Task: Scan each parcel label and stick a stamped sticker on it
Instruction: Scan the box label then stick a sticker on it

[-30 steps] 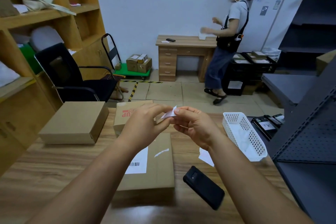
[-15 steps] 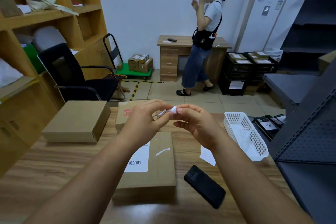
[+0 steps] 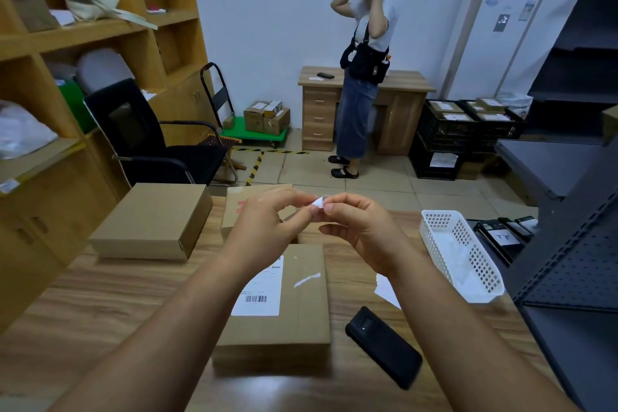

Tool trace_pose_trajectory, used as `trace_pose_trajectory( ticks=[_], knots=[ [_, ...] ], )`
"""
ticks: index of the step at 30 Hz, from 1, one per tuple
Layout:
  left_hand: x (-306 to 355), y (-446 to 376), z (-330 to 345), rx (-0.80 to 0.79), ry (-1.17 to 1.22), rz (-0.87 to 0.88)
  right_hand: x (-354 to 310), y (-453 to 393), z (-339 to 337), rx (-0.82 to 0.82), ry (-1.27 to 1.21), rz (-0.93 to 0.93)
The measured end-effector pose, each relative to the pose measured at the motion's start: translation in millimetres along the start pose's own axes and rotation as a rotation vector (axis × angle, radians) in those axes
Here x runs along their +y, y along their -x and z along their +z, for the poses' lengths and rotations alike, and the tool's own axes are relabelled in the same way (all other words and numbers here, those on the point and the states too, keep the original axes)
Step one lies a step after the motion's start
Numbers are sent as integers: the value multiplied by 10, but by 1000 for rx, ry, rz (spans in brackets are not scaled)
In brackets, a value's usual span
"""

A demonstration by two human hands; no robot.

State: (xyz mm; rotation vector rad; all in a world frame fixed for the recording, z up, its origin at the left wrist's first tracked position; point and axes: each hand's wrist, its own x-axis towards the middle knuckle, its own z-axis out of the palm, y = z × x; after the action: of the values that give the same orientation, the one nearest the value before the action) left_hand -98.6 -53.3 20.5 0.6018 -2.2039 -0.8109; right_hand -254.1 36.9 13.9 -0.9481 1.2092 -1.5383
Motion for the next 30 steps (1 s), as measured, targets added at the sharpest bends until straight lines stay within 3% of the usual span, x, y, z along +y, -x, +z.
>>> trace_pose_trajectory(
  ticks=[9, 15, 19, 21, 26, 30],
  knots=[
    [-82, 17, -64, 12, -14, -76, 59, -105, 99, 14, 93, -56],
    [-222, -4, -250, -23, -74, -23, 69, -265, 237, 33, 338, -179],
    [-357, -80, -432, 7, 17, -90, 89, -414, 390, 38, 437, -206],
    [-423, -135, -516, 25, 117, -173, 103, -475, 476, 55, 382, -169],
    [-569, -245, -615, 29, 335, -317, 207, -606, 594, 166, -21, -5],
    [-600, -291, -399, -17, 447, -387, 297, -543, 516, 184, -101, -4]
  ],
)
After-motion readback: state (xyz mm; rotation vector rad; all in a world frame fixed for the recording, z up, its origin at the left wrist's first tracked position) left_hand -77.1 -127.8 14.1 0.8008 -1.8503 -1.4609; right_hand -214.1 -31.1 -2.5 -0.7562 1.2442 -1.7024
